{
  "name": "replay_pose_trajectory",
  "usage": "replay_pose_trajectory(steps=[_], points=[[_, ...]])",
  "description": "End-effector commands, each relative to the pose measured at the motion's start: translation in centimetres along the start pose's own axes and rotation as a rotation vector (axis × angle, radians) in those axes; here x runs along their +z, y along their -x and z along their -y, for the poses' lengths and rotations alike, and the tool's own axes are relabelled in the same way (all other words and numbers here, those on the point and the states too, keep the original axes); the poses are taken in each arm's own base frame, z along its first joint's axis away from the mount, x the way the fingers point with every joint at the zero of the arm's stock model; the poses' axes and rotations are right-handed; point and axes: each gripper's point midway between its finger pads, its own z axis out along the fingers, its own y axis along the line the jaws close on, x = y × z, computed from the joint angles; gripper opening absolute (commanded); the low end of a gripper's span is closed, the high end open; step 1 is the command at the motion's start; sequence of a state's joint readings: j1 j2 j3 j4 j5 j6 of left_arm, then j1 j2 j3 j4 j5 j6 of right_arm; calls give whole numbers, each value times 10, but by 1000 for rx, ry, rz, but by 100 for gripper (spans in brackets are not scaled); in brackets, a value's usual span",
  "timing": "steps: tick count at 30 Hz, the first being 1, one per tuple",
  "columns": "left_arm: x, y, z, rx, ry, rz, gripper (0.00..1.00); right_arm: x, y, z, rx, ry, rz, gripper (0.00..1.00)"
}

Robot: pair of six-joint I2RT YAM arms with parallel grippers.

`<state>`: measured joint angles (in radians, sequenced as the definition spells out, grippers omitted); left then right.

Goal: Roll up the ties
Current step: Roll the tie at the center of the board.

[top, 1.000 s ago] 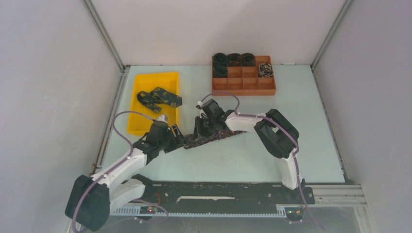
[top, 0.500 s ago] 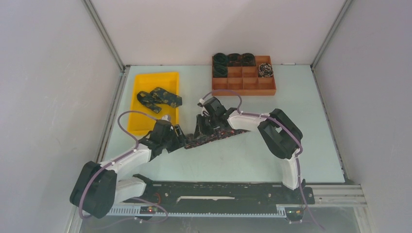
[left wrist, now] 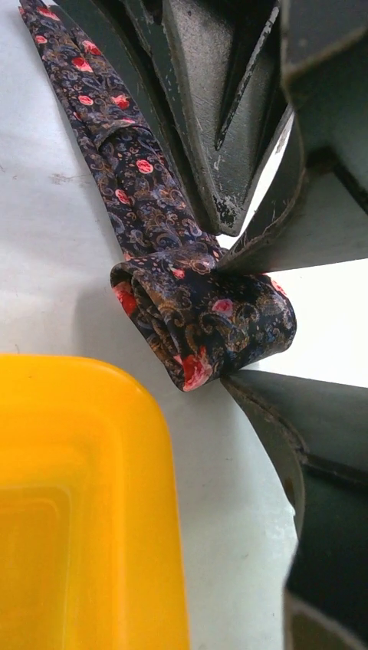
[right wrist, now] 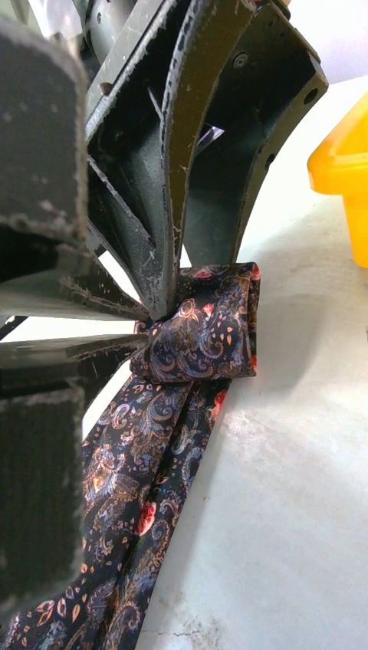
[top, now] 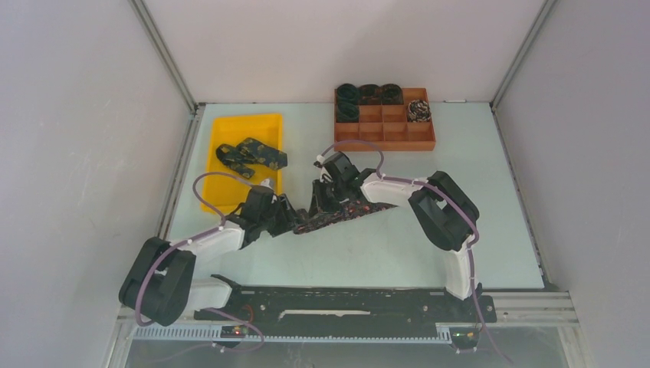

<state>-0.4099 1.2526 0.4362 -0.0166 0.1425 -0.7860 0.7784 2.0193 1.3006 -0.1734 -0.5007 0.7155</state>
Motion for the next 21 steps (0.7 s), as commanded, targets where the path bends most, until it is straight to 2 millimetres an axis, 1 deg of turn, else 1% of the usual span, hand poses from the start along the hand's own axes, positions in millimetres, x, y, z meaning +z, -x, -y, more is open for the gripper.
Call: replay_pose_trajectory(steps=[1, 3, 7, 9, 14, 21], points=[[5, -7, -1, 3, 2, -37, 53, -16, 16, -20, -51, 40, 45, 15], [7, -10, -2, 3, 6, -50, 47, -14, 16, -17, -48, 37, 43, 15], [5, -9, 0, 6, -2, -38, 45, -7, 18, -14, -39, 47, 42, 15], [1, -8, -1, 12, 0, -26, 47, -3, 18, -12, -36, 50, 39, 15], [-7, -5, -4, 25, 12, -4, 58, 8, 14, -9, -37, 63, 25, 16], [-15, -2, -5, 32, 15, 28, 65, 19, 12, -5, -46, 77, 19, 18]])
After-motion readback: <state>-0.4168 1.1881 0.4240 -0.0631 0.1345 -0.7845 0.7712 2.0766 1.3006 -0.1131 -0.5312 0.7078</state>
